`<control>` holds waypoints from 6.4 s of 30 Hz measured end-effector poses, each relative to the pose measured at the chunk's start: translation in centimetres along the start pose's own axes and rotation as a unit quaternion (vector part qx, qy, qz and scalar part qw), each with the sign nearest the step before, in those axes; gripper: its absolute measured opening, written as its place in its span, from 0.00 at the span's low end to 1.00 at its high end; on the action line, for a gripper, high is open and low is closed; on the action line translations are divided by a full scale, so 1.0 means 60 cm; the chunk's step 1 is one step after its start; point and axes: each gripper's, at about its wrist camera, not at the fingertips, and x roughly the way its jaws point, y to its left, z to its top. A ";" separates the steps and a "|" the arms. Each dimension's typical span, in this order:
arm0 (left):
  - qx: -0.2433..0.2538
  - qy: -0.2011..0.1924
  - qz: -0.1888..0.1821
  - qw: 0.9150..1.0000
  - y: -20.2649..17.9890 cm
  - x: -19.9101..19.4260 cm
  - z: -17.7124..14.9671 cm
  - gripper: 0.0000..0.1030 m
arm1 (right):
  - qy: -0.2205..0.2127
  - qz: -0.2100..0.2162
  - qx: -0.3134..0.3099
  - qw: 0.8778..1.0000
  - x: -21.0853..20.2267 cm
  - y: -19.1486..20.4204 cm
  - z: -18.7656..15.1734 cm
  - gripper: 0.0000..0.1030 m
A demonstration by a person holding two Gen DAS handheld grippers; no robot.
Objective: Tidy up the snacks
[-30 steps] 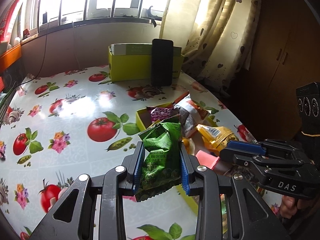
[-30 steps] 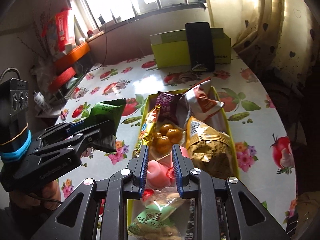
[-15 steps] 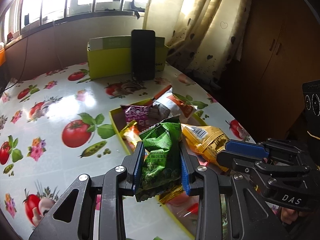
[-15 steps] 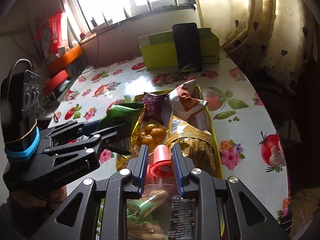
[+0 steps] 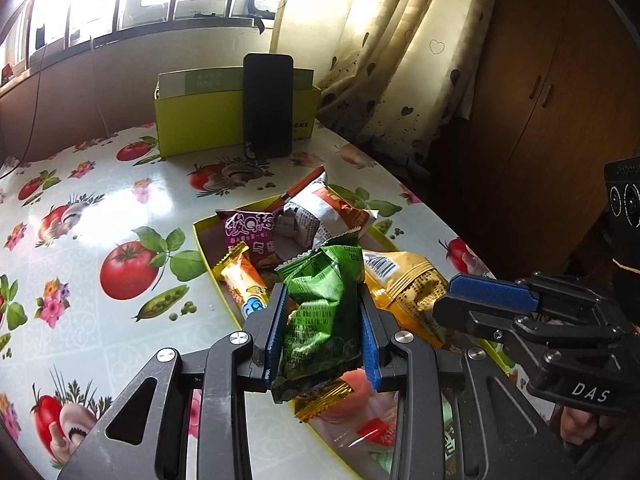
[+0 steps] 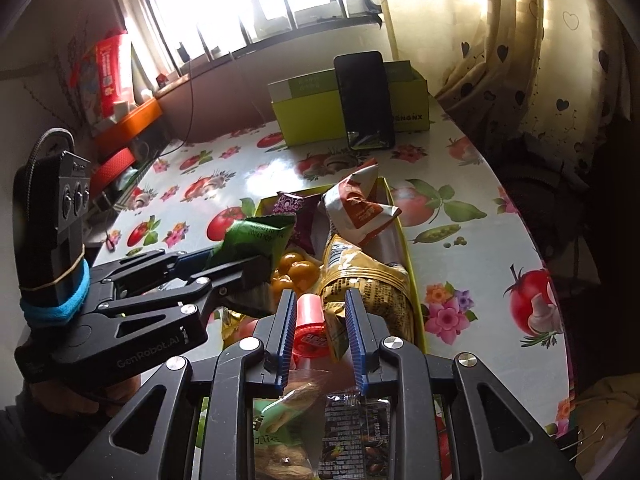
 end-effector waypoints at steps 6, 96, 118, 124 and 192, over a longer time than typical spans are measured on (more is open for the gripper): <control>0.004 0.003 -0.009 1.000 -0.008 0.002 -0.001 0.33 | -0.007 -0.002 0.004 1.000 -0.008 -0.010 -0.001 0.22; 0.020 0.004 0.016 1.000 -0.063 -0.108 -0.120 0.42 | 0.009 -0.061 -0.072 0.996 -0.072 0.067 -0.115 0.30; 0.014 0.007 0.032 0.999 -0.059 -0.101 -0.120 0.42 | 0.017 -0.060 -0.078 0.995 -0.056 0.067 -0.116 0.30; 0.014 0.007 0.032 0.999 -0.059 -0.101 -0.120 0.42 | 0.016 -0.060 -0.079 0.995 -0.057 0.068 -0.114 0.30; 0.016 0.009 0.042 0.999 -0.060 -0.103 -0.119 0.42 | 0.017 -0.058 -0.080 0.995 -0.054 0.076 -0.116 0.31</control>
